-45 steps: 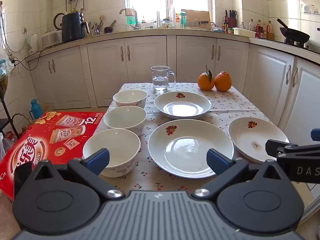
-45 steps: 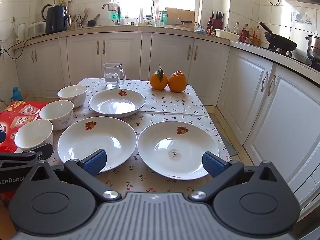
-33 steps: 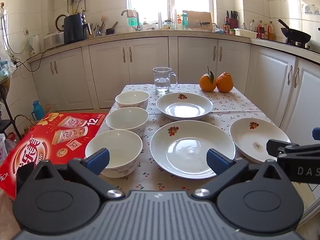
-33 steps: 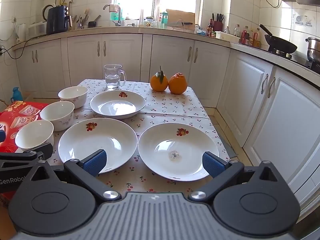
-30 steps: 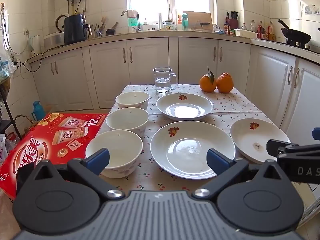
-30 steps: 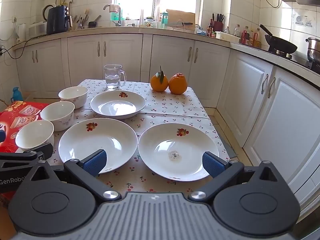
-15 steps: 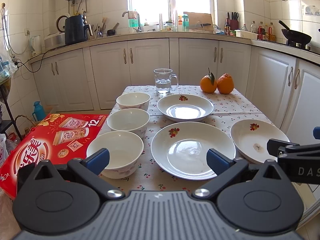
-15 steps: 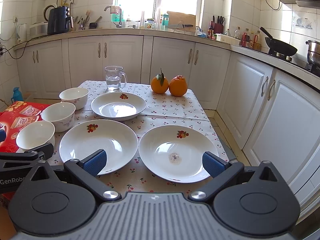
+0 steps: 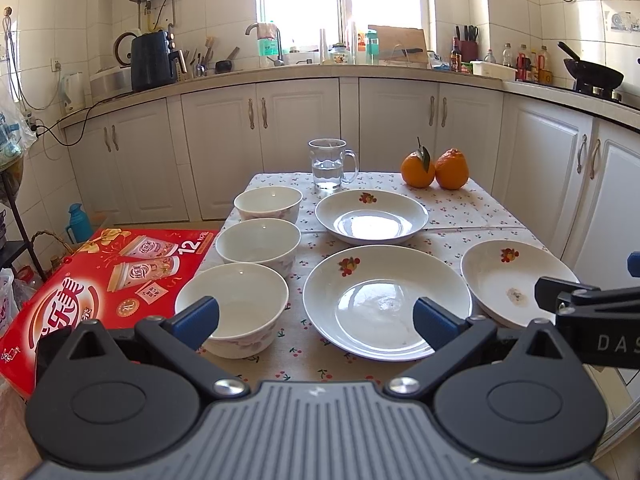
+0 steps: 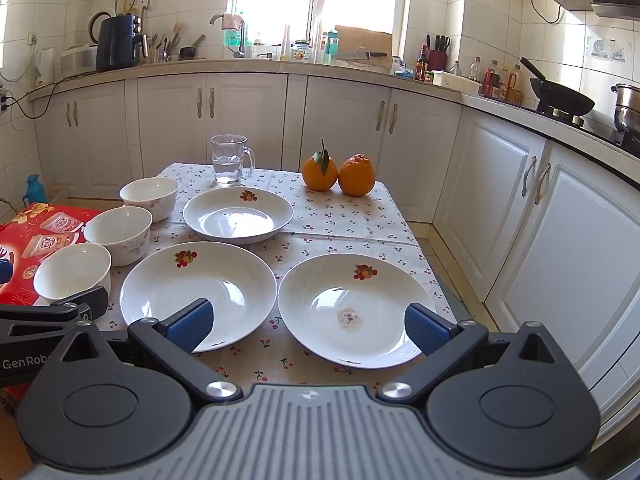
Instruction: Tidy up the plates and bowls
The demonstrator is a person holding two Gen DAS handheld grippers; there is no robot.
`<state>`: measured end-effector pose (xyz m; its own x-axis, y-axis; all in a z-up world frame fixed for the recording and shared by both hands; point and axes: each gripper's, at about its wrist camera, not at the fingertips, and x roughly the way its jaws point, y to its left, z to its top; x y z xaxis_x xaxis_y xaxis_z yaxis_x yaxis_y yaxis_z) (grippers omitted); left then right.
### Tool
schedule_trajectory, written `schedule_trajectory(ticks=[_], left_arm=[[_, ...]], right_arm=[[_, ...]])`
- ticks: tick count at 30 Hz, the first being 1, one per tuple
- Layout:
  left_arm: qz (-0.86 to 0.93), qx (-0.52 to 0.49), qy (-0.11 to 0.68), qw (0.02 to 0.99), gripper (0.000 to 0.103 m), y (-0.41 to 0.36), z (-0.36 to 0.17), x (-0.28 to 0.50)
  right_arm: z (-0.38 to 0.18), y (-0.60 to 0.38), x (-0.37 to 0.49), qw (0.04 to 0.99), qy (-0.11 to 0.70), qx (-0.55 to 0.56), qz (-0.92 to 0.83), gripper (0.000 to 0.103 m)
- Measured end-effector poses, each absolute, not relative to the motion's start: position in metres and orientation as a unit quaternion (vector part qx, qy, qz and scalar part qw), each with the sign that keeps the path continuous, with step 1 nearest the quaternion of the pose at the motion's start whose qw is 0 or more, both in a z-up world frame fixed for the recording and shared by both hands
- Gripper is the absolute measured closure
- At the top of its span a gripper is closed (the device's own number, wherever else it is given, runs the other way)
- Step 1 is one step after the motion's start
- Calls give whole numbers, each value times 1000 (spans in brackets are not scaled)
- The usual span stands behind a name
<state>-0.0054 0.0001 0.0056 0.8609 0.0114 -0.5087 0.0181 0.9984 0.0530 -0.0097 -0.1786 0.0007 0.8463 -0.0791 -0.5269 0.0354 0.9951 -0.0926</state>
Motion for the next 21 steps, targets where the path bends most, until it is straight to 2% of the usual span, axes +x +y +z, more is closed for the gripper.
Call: schedule_trajectory(ticks=[21], left_arm=[[-1,27,263,965,1,1,7,-7]], right_arm=[[3,-179,-11,961,272,-41,-30,0]])
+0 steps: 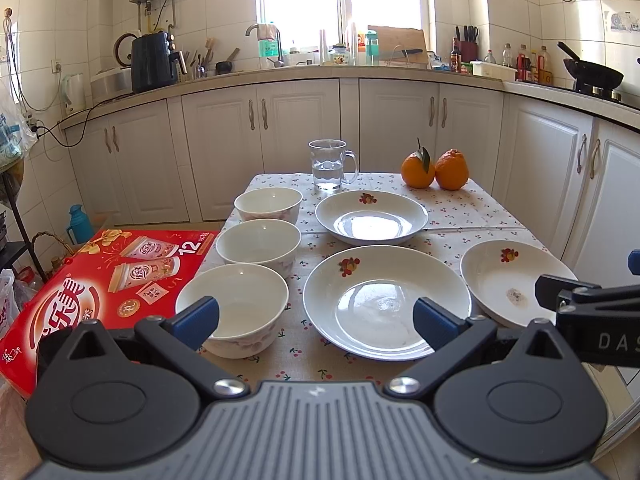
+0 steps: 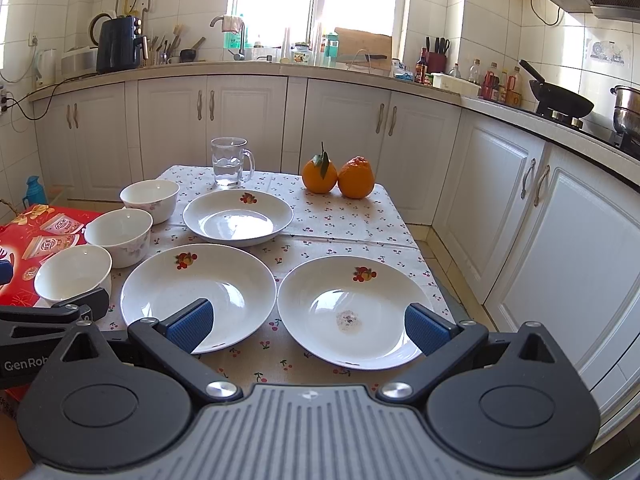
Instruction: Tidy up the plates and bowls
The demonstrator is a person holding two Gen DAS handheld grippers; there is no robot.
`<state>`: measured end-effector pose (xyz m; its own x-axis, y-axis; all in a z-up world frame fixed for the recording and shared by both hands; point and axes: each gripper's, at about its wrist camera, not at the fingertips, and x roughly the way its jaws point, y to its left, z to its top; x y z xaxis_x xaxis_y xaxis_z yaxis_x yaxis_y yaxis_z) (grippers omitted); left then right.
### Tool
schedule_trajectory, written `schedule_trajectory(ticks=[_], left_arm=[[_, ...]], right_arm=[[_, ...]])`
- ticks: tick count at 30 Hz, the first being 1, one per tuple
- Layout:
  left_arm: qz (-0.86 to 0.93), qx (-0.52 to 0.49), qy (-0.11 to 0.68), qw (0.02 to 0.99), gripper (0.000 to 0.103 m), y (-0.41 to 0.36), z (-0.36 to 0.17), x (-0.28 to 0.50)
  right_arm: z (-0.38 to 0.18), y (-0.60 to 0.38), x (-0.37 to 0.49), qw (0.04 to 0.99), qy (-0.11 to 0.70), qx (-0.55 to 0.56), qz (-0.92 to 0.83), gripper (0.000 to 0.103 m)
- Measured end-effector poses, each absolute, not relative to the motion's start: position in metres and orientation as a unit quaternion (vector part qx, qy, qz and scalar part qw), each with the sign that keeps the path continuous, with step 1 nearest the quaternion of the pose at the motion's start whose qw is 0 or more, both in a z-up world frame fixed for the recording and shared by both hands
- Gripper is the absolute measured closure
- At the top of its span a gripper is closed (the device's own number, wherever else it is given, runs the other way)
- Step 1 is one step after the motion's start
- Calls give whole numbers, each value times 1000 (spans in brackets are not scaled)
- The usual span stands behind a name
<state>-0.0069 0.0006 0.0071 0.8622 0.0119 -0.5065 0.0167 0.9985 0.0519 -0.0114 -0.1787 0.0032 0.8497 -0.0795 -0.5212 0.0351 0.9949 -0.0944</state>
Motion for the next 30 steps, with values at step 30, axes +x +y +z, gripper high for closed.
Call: schedule_trajectory(ticks=[30], left_arm=[[-6,28,256,966,1,-1,8,-6]], right_arm=[[3,-179,-11,961,272,-41,-31,0]])
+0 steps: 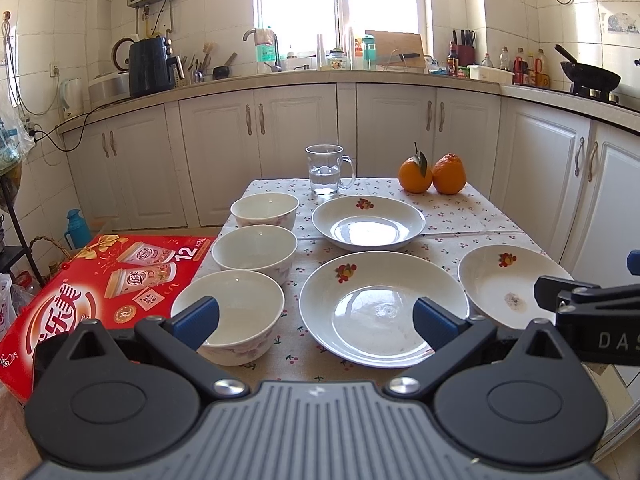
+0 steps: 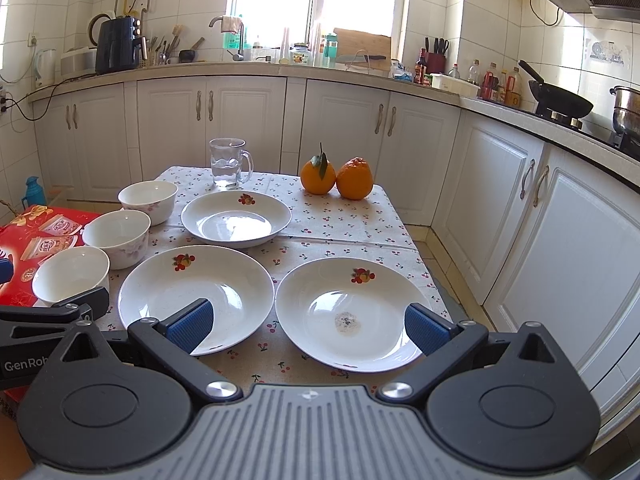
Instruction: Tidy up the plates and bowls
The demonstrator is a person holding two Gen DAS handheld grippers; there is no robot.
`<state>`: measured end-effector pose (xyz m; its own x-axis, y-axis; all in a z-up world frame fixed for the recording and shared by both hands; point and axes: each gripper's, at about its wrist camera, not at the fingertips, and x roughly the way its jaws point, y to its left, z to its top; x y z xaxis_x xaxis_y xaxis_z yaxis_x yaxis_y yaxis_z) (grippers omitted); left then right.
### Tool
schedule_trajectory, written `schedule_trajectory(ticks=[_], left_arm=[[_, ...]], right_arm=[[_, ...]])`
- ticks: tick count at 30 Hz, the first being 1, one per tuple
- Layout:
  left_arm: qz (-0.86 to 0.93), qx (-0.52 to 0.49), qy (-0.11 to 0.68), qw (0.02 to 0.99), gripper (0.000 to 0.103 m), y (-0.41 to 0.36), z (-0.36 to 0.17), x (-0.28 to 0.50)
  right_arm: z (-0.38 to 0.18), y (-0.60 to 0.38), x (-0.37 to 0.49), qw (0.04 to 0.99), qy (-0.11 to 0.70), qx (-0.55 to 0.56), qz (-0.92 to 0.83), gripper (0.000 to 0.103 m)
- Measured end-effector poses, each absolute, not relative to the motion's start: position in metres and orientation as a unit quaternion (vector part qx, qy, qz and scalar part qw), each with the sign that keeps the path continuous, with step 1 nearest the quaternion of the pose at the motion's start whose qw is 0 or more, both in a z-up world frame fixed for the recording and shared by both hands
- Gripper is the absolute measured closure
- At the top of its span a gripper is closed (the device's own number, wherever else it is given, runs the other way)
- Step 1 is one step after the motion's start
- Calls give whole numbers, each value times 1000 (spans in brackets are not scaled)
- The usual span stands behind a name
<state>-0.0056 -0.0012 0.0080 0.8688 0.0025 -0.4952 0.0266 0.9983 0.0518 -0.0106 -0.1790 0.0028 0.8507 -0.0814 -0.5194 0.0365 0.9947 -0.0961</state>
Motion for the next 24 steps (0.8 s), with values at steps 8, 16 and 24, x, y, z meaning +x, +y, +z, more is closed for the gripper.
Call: schedule_trajectory(ticks=[8,16,24], left_arm=[[-30,57,262,963,1,-8,14,10],[-84,60,267,958,1,-16,19,36],[-141,80,269,950,1,-31,15,70]], right_arm=[[4,-184,-2,960,274,-47,-24,0],[9,-203,11,962,267,-53,1,0],[-6,-243,28,955,289,-60,17,0]])
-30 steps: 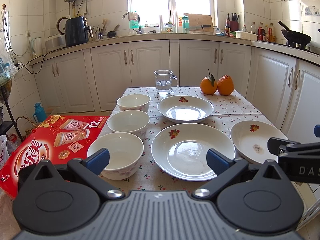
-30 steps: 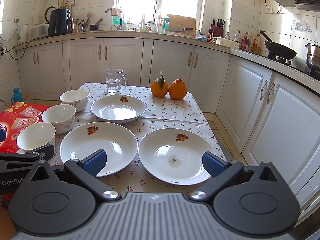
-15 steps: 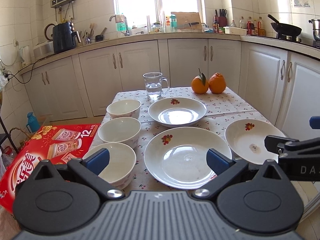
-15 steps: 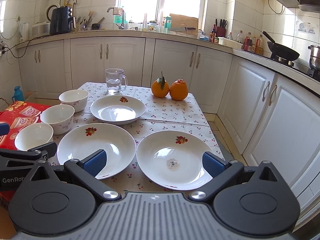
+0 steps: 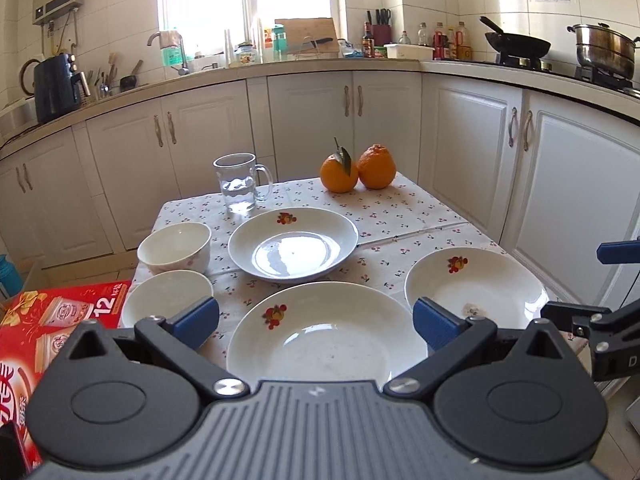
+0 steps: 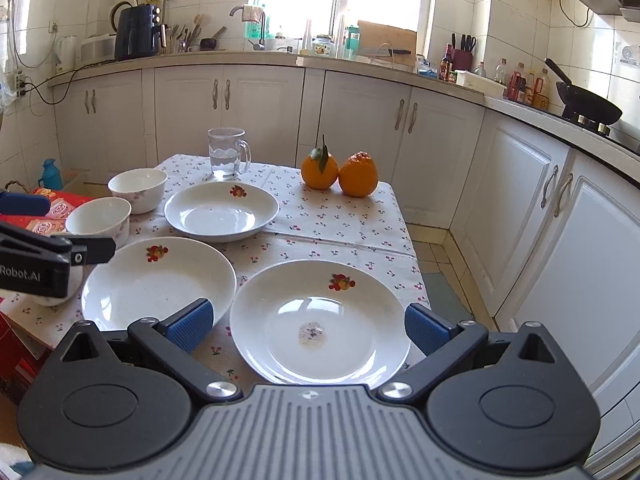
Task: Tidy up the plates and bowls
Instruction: 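Move the left tool to a fruit-decal white plate and grip its rim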
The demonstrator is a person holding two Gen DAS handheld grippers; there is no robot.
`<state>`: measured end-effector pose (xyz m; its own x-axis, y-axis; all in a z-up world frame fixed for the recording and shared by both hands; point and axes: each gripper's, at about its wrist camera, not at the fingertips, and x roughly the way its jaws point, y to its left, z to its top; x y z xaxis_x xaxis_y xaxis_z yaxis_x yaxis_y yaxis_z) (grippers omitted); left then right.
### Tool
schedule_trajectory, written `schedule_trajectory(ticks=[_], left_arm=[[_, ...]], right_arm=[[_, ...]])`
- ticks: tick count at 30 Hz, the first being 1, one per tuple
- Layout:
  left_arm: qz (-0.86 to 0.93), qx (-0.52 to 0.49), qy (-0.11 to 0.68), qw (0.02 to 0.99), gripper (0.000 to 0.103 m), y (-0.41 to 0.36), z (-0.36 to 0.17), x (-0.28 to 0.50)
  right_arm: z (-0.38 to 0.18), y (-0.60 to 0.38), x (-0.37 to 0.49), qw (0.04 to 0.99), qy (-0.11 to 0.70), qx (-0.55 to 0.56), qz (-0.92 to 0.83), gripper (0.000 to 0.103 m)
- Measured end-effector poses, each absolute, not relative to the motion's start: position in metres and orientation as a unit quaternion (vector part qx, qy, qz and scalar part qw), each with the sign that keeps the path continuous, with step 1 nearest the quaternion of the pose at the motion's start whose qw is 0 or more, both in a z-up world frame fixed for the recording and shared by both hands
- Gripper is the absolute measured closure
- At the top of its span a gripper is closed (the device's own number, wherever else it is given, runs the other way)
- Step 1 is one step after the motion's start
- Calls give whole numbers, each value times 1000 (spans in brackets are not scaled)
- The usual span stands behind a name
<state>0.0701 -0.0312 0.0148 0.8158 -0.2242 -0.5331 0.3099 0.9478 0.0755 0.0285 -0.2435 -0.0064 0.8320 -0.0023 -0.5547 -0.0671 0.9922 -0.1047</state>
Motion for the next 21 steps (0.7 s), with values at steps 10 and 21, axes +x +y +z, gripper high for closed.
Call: schedule_trajectory(ticks=[10,21], left_arm=[[-212,122,296,923,1,-75,-2,121],[-316,150,374,859,1,-138,-35,181]], right_arm=[[-64,-286,43,932,354,-49,62,0],[-107,-304,66,919,381,-45,93,0]])
